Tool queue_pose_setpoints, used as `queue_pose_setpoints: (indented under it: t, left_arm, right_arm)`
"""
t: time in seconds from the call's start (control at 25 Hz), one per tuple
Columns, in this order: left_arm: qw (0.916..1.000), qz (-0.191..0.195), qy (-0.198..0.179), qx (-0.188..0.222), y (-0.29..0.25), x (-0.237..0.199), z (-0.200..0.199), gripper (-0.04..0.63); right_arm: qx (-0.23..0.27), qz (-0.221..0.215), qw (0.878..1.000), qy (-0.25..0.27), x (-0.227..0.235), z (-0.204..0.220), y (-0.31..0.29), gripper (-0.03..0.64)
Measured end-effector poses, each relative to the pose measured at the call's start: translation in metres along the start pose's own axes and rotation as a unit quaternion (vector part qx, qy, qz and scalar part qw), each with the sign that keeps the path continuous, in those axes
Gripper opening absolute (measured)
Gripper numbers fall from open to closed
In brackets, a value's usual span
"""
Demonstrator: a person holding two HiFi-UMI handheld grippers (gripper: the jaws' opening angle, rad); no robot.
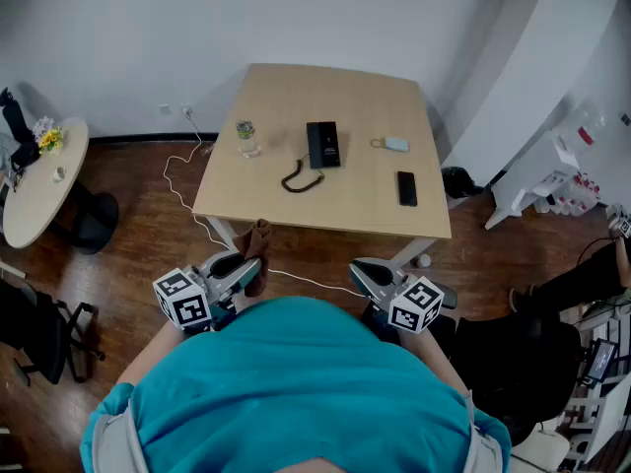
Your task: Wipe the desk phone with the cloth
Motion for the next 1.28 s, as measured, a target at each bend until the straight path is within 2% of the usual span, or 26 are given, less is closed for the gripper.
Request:
queue_pose_setpoints:
  t: [0.2,0.36,0.6,0.84,1.04,1.16,1.28]
  left_arm:
    - [0.9994,0.002,-0.034,0.003,-0.039,0.009,-0.008,0.094]
    - [0.9991,0.007,-0.042,-0.008,-0.071,0.017,-0.007,0.094]
    - [0.9982,0.021,-0.047,-0.031,-0.109,0.023,-0.006,0.094]
    - [0.9969,0.022,-0.057,-0.050,-0.133,0.009,-0.011,0.094]
    - [0.9953,0.008,-0.072,-0.063,-0.130,-0.034,-0.030,0.094]
    - [0.9936,0.002,-0.087,-0.072,-0.126,-0.081,-0.051,0.094]
    - [0.9879,0.012,-0.122,-0.095,-0.136,-0.140,-0.077,0.094]
  right_arm:
    - [0.046,0.009,0.998,0.053,0.035,-0.038,0.022,0.002]
    - [0.066,0.009,0.994,0.082,0.057,-0.063,0.033,0.002]
    - [0.078,0.008,0.993,0.083,0.076,-0.068,0.050,0.002]
    - [0.068,0.012,0.996,0.064,0.097,-0.053,0.047,0.002]
    - [0.053,0.015,0.997,0.050,0.112,-0.047,0.010,0.002]
    - [0.044,0.025,0.998,0.044,0.124,-0.051,-0.028,0.002]
    - [0.034,0.059,0.997,0.043,0.145,-0.068,-0.063,0.002]
Point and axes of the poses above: the fingertips, and each gripper's own axes: y backward along the fingers, x to its right, z out of its underside, the point moved 9 cm from there along y, backward along the fingers, and after that the axes turned 8 degrees about z, right-handed, at the moved point
